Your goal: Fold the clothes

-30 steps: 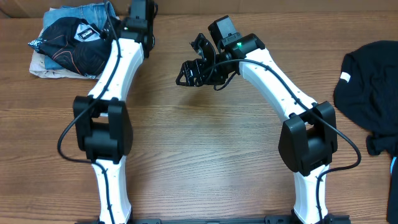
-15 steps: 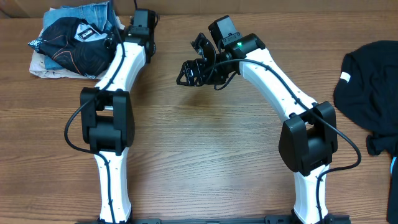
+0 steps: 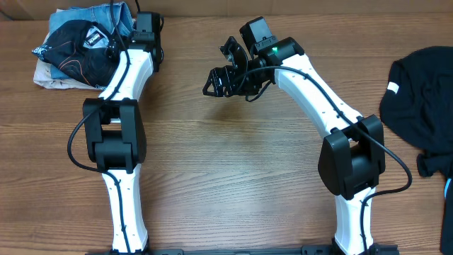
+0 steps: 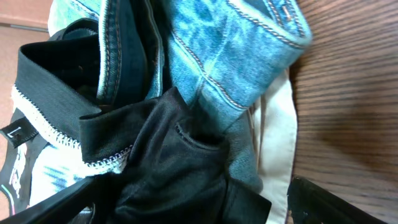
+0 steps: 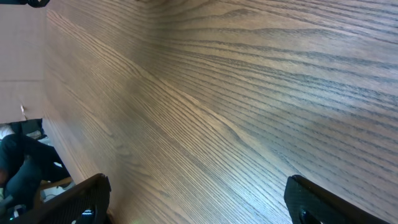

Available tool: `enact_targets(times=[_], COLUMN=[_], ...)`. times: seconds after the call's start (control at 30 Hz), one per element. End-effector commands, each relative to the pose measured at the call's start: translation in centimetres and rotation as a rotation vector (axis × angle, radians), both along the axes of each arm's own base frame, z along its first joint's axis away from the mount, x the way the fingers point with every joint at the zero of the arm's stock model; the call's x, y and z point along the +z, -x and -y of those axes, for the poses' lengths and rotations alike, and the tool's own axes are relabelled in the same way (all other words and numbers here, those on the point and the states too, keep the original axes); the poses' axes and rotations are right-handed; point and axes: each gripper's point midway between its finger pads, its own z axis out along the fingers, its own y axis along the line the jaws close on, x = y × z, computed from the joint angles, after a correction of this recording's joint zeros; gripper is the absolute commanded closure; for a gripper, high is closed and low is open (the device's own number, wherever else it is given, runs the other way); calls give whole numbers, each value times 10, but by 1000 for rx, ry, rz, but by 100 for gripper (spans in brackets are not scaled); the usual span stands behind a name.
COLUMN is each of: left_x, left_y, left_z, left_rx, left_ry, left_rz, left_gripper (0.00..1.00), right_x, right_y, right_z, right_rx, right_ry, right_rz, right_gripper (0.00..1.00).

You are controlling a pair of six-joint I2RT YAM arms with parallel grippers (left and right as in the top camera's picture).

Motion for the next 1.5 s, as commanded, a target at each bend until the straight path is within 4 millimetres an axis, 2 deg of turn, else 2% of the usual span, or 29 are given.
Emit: enact_targets(times=[0.0, 0.57, 0.63, 0.7, 0.8, 1.03, 1.27, 1.33, 1.47], left_x=[-7, -17, -18, -17, -13, -8, -16, -18, -19], left_y=[3, 8, 9, 7, 3, -3, -6, -6, -6], left_z=[-3, -3, -4, -6, -12, -28, -31, -31, -28], left_rx=[-6, -28, -33, -34, -29, -59, -94, -93, -85], left_ry=[-21, 21, 26, 22, 7, -27, -54, -55, -54], left_rz=[-33, -83, -89, -82, -61, -65, -100, -104, -95], left_gripper=[7, 21, 18, 8, 3, 0, 0, 2, 15], right_x=[13, 13, 12, 12, 11, 11, 12, 12, 12], right_y=[-5, -6, -7, -8, -9, -11, -11, -12, -12], right_z=[1, 6, 7, 10, 13, 16, 16, 16, 16], right_rx=[0, -10, -13, -19, -25, -33, -33, -34, -34], right_ry=[-10, -6, -5, -3, -1, -1, -2, -2, -4], right_rz=[42, 34, 31, 27, 23, 23, 24, 25, 29], right_gripper=[7, 7, 7, 7, 7, 7, 7, 7, 7])
